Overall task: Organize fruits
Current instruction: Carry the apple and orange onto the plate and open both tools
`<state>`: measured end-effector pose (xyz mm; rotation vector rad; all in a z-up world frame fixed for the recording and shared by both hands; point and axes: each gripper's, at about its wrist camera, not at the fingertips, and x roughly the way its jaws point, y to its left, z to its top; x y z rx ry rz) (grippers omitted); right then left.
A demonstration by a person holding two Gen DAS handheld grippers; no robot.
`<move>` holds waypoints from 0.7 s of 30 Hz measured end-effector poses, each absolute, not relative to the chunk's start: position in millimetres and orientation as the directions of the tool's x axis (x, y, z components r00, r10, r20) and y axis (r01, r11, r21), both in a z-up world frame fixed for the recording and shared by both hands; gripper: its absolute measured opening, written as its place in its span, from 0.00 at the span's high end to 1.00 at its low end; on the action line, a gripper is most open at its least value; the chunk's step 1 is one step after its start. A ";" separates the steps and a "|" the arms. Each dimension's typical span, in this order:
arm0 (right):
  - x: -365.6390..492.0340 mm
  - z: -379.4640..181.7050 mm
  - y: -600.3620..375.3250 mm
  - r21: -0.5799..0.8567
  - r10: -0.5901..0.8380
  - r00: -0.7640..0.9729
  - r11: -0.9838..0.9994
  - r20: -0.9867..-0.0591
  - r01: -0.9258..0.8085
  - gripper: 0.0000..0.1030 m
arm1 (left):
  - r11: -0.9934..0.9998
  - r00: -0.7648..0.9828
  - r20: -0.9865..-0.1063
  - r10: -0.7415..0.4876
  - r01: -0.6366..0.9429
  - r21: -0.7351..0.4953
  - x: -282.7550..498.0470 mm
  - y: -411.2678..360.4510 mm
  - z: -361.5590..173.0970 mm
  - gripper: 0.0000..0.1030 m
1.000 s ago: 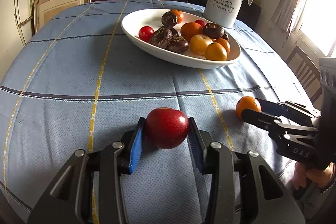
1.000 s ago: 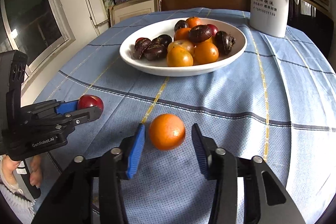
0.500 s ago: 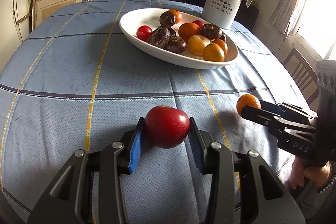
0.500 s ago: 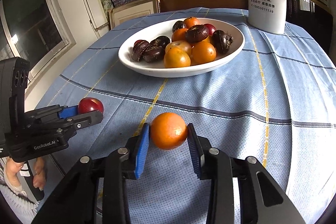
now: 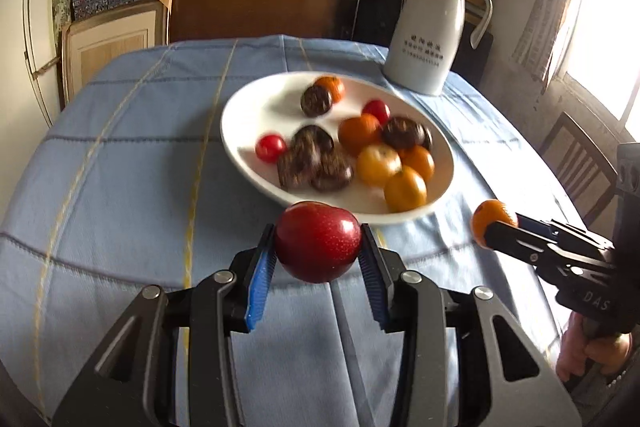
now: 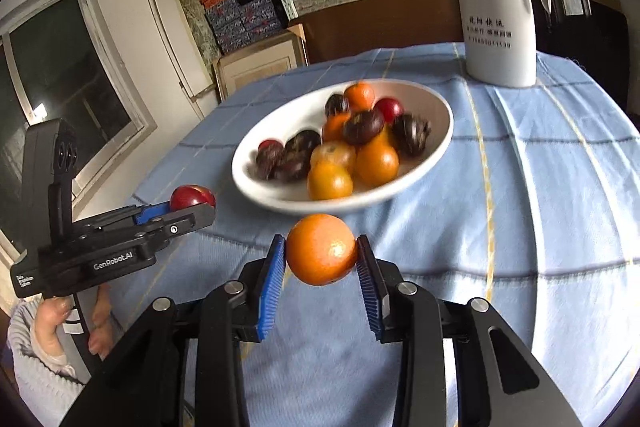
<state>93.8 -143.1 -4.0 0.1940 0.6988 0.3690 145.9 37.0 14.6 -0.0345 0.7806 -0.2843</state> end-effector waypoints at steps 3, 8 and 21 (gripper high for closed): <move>115.7 17.2 -142.4 0.279 0.382 0.727 0.923 -0.570 -0.266 0.65 | 0.964 0.683 -0.683 -0.260 0.230 -0.136 171.1 37.0 26.4 0.61; 169.5 32.1 -134.8 0.303 0.388 0.725 0.918 -0.569 -0.254 0.65 | 0.963 0.682 -0.682 -0.265 0.217 -0.157 220.0 32.7 34.5 0.61; 257.5 3.6 -114.3 0.324 0.365 0.674 0.926 -0.642 -0.194 0.62 | 0.961 0.649 -0.710 -0.274 0.166 -0.219 286.8 46.0 -0.3 0.43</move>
